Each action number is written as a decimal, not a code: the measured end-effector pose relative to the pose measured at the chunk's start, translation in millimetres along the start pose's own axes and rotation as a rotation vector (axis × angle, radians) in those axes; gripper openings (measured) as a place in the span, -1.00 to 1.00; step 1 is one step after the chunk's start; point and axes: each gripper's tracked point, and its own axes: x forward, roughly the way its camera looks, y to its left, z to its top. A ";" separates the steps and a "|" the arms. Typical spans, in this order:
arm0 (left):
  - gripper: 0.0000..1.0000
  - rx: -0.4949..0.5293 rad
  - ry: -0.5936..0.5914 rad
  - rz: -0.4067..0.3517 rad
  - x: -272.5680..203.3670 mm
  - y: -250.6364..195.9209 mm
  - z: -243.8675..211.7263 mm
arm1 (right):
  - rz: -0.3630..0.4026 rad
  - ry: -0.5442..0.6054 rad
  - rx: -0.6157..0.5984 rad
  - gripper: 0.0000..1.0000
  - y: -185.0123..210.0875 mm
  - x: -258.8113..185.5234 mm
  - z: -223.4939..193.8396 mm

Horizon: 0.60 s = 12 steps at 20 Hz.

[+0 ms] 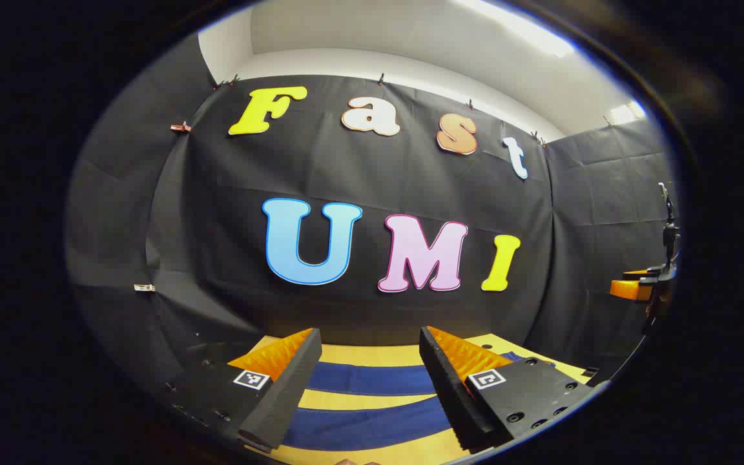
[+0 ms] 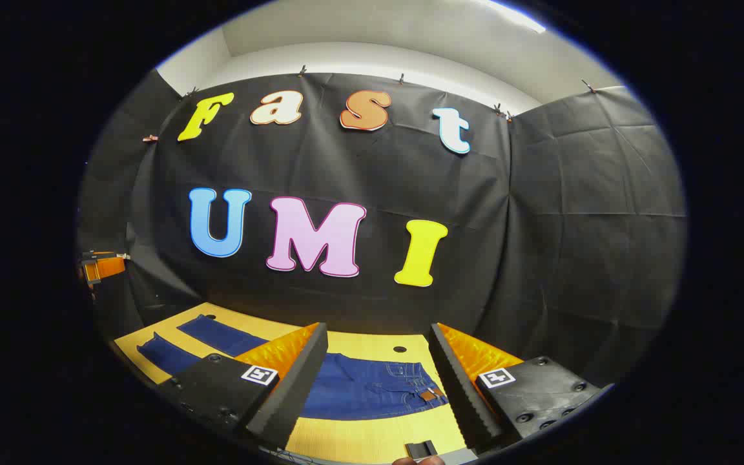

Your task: Grasp the waist and the cuffs of the jeans and fold them to make the two legs overlap; first hold the waist and fold one-third of the jeans toward the cuffs, then hold the cuffs and fold the remaining one-third in the same direction to finish folding.

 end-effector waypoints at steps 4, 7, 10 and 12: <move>0.92 -0.005 0.005 0.010 -2.8 8.3 0.5 | -0.008 0.004 0.008 0.93 1.2 -0.4 -1.6; 0.92 0.003 0.001 0.011 -6.1 11.2 2.4 | -0.005 0.002 0.004 0.93 4.3 0.7 0.0; 0.92 0.011 0.000 0.006 -7.7 11.4 1.9 | -0.001 -0.002 -0.001 0.93 8.1 0.9 1.2; 0.92 0.013 -0.001 0.002 -10.0 11.1 1.5 | 0.007 0.003 -0.006 0.93 11.1 0.1 -0.9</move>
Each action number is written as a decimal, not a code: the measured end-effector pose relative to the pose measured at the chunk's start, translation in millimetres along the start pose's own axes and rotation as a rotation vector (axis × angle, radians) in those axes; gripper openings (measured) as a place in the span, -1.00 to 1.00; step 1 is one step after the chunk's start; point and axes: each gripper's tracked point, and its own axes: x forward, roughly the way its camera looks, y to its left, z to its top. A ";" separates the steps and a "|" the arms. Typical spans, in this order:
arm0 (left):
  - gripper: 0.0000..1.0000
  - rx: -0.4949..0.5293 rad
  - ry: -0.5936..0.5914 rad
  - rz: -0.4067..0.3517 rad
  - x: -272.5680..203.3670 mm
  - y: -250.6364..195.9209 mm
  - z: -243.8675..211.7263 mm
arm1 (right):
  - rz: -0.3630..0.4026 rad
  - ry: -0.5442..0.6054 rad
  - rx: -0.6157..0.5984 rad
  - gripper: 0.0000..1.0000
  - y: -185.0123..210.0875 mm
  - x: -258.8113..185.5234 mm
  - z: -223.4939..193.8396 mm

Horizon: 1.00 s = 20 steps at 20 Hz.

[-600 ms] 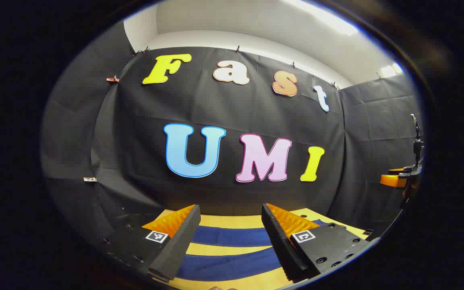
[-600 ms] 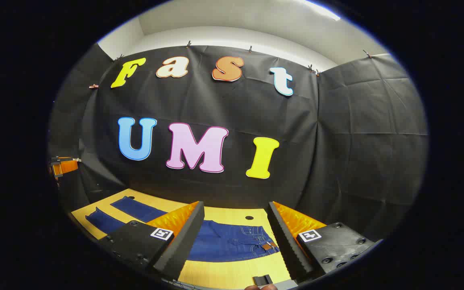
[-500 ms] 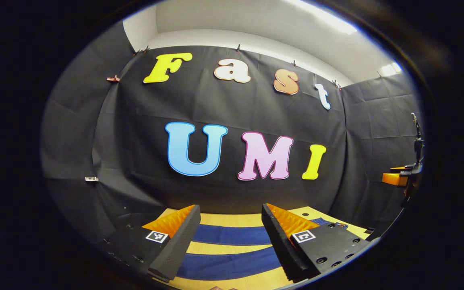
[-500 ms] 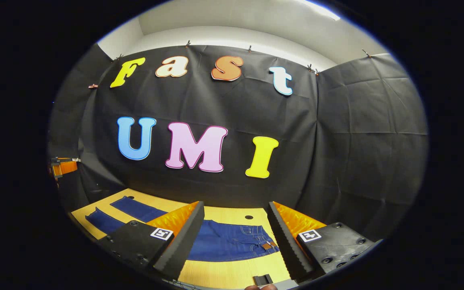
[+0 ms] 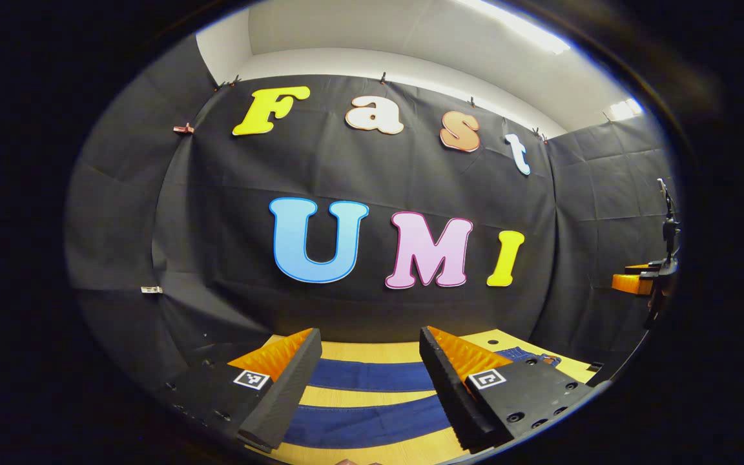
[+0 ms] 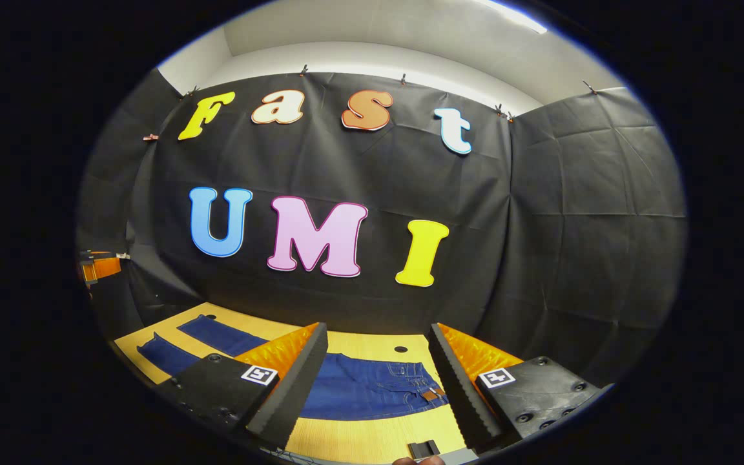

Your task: Grasp the waist and the cuffs of the jeans and fold them to make the two legs overlap; first hold the waist and fold one-third of the jeans toward the cuffs, then hold the cuffs and fold the remaining one-third in the same direction to finish folding.

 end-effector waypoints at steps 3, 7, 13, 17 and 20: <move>0.92 0.002 0.003 -0.007 -1.0 1.0 0.2 | 0.007 0.015 -0.019 0.93 -0.7 -2.9 -5.1; 0.92 0.044 0.058 -0.084 -10.3 4.2 -19.9 | 0.070 0.012 -0.130 0.93 -3.7 8.8 -17.0; 0.92 0.233 0.303 -0.215 -27.8 51.4 -99.1 | 0.182 0.170 -0.241 0.94 -19.3 60.7 -83.2; 0.93 0.317 0.472 -0.296 -27.4 55.7 -159.8 | 0.241 0.339 -0.328 0.94 -27.8 95.7 -165.3; 0.95 0.393 0.613 -0.403 -21.6 47.5 -203.0 | 0.316 0.444 -0.441 0.95 -31.0 119.1 -217.9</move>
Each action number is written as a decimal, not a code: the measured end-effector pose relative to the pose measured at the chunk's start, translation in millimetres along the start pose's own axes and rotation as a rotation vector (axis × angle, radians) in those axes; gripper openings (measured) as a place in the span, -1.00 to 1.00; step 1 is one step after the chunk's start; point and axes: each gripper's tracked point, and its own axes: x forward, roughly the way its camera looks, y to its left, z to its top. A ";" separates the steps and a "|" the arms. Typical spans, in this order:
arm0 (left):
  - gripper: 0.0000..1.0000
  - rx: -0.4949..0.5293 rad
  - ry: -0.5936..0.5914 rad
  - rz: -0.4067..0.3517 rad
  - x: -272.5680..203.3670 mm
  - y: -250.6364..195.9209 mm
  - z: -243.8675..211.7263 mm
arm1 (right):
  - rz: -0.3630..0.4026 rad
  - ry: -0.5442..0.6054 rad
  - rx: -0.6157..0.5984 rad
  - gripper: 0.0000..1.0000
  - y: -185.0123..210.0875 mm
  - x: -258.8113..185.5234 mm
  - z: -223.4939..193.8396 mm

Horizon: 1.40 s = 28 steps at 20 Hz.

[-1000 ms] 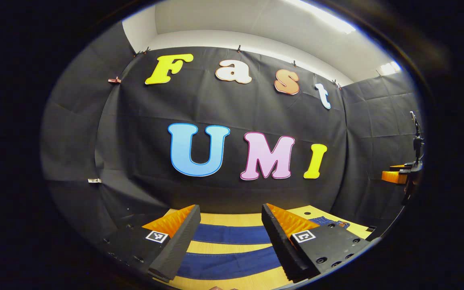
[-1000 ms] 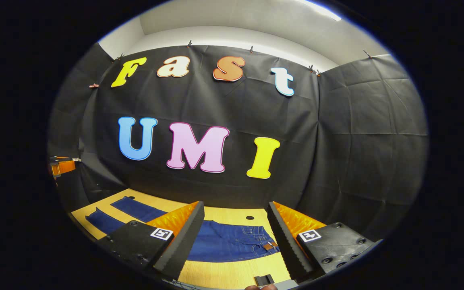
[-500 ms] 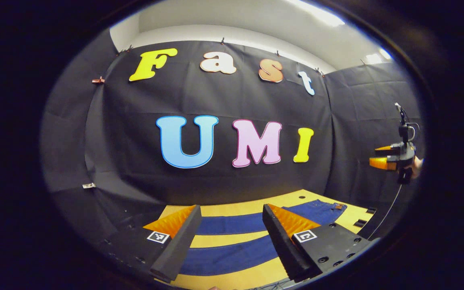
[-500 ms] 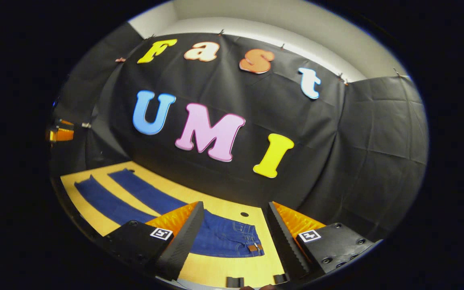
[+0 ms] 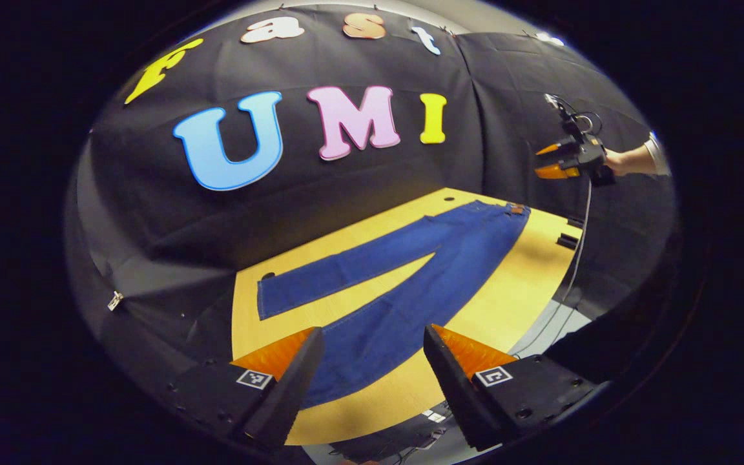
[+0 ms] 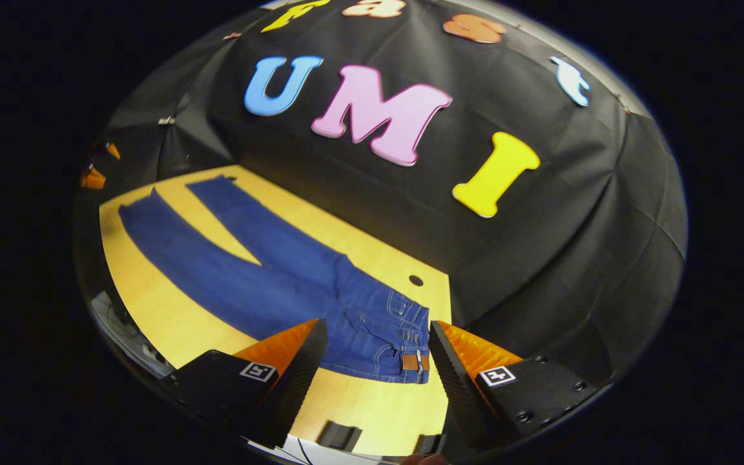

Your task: Grasp the waist and the cuffs of the jeans and fold them to make the two legs overlap; first hold the waist and fold one-third of the jeans toward the cuffs, then hold the cuffs and fold the remaining one-third in the same direction to finish folding.

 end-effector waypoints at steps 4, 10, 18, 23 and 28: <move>0.95 0.144 0.180 -0.125 42.7 -4.4 -46.3 | 0.175 0.086 -0.176 0.96 20.6 51.8 -31.7; 0.97 0.274 0.526 -0.323 90.8 9.3 -117.7 | 0.475 0.344 -0.222 0.97 49.3 116.4 -116.4; 0.97 0.280 0.728 -0.361 120.2 8.2 -138.2 | 0.674 0.629 -0.242 0.97 57.6 131.6 -184.1; 0.97 0.365 0.927 -0.412 118.4 -4.6 -167.3 | 0.624 0.764 -0.185 0.94 57.2 137.6 -188.3; 0.44 0.267 0.923 -0.364 131.2 3.8 -179.0 | 0.547 0.821 -0.093 0.23 47.0 148.6 -185.9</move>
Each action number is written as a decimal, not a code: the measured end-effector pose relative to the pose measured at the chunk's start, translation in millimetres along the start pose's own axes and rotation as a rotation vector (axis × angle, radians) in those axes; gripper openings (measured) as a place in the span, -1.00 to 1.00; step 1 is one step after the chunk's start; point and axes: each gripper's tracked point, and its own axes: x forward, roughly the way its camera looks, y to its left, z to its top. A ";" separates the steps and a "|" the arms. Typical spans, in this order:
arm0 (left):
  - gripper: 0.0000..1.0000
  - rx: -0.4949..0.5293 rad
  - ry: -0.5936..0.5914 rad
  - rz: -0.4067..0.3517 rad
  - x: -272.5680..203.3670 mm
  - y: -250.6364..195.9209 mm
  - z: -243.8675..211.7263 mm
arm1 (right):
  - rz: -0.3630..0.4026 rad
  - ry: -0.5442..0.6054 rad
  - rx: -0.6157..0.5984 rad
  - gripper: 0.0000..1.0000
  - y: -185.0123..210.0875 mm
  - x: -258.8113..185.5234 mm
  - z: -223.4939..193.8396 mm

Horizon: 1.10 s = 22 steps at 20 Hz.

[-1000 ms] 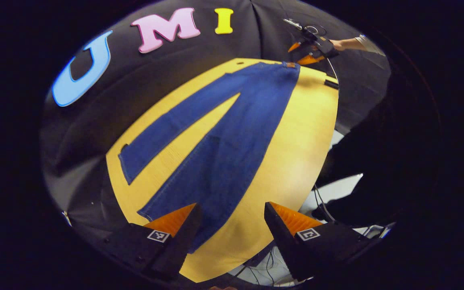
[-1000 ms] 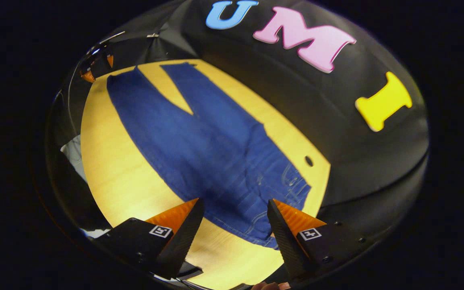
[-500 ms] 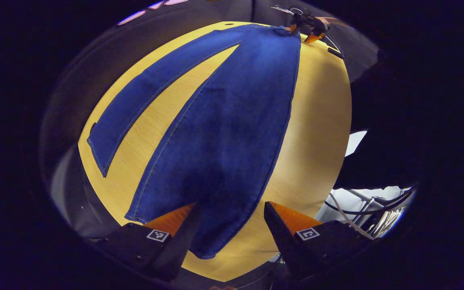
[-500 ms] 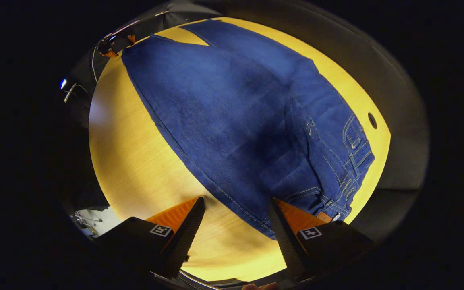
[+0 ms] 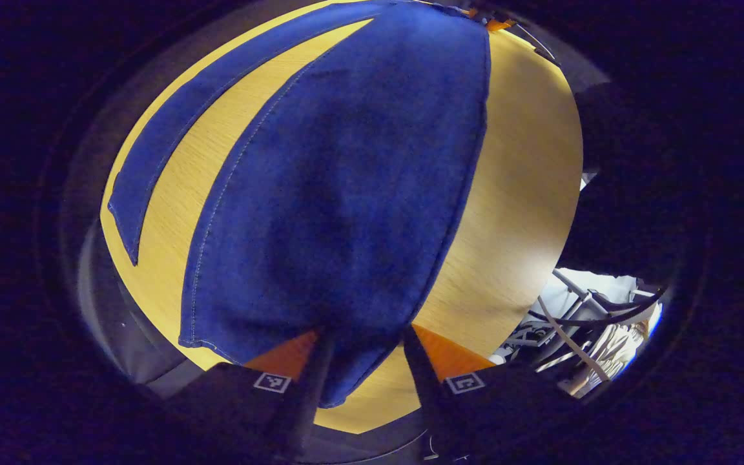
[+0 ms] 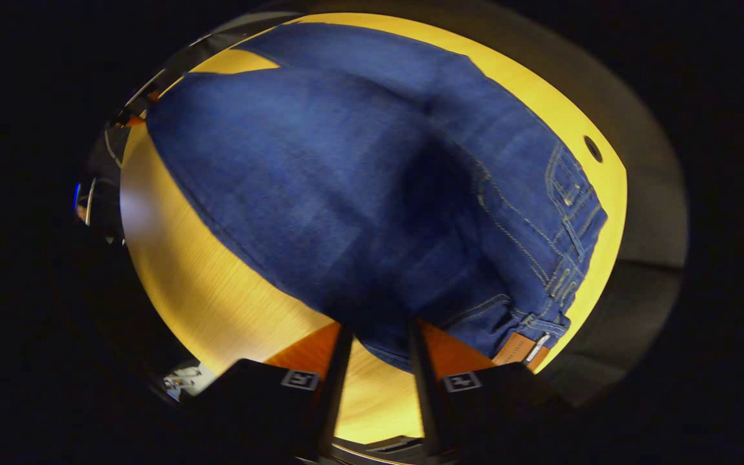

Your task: Grasp the waist and the cuffs of the jeans and fold them to make the two legs overlap; first hold the waist and fold one-third of the jeans toward the cuffs, then hold the cuffs and fold the remaining one-third in the same direction to finish folding.

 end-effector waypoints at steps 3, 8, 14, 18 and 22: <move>-0.26 -0.056 -0.062 0.029 -5.0 17.8 8.7 | -0.021 -0.043 0.005 -0.10 -6.1 -5.7 4.2; -0.88 -0.104 -0.060 0.025 -8.2 22.8 10.1 | -0.054 -0.080 0.055 -0.88 -9.9 -0.4 8.0; -0.89 -0.260 -0.113 0.040 -32.6 34.5 24.7 | -0.029 -0.194 0.209 -0.89 -12.5 -16.6 15.3; -0.88 -0.336 -0.166 0.105 -67.4 74.7 40.2 | 0.009 -0.339 0.321 -0.89 -26.5 -60.5 45.2; -0.89 -0.364 -0.223 0.196 -98.8 124.7 68.3 | 0.001 -0.499 0.382 -0.89 -47.3 -117.5 88.1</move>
